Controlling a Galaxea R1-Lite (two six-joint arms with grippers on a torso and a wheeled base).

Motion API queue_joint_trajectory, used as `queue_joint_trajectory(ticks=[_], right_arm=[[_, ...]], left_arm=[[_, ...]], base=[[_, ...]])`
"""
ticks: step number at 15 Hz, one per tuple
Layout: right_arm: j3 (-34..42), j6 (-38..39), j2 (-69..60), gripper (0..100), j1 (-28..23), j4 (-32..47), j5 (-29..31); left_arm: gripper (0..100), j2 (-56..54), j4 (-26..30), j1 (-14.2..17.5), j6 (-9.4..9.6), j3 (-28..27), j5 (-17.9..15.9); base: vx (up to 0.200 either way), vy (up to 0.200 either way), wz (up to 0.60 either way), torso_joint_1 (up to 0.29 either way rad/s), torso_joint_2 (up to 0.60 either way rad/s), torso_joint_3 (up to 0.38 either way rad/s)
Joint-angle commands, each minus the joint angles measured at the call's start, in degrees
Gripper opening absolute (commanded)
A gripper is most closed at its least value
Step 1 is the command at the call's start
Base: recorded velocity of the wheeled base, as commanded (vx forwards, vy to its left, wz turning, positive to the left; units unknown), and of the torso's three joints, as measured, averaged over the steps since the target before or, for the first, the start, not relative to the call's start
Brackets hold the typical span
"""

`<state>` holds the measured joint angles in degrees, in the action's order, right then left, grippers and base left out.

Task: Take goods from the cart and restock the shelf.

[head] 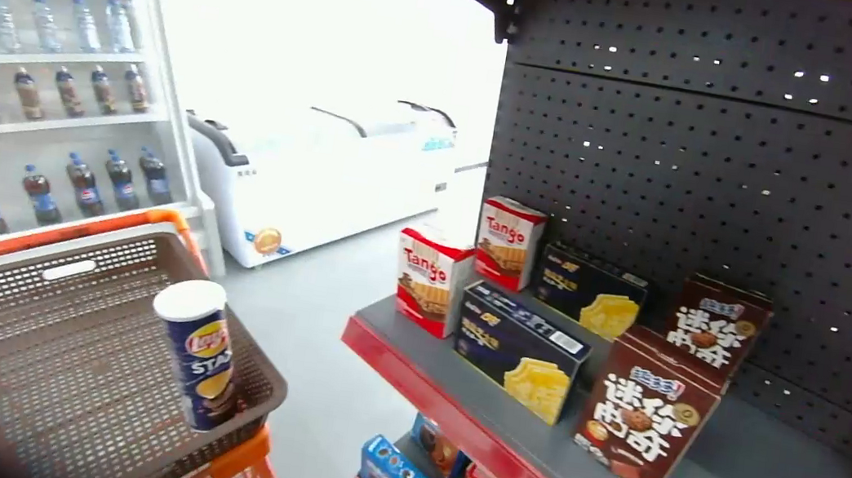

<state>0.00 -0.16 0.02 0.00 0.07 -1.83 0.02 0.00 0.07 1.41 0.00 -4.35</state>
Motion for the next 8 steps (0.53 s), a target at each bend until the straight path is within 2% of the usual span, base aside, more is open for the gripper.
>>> queue_joint_trajectory(ticks=[1,8], right_arm=[[0.0,-0.02,-0.02,100,0.0,-0.07,-0.02],[0.0,-0.11,-0.02,100,0.0,0.01,-0.02]], left_arm=[[100,-0.02,0.0,0.01,-0.01,0.0,-0.04],[100,-0.02,0.0,0.01,0.26,0.0,-0.31]], base=[[0.0,0.0,0.0,0.0,0.0,0.0],[0.0,0.0,0.0,0.0,0.0,0.0]])
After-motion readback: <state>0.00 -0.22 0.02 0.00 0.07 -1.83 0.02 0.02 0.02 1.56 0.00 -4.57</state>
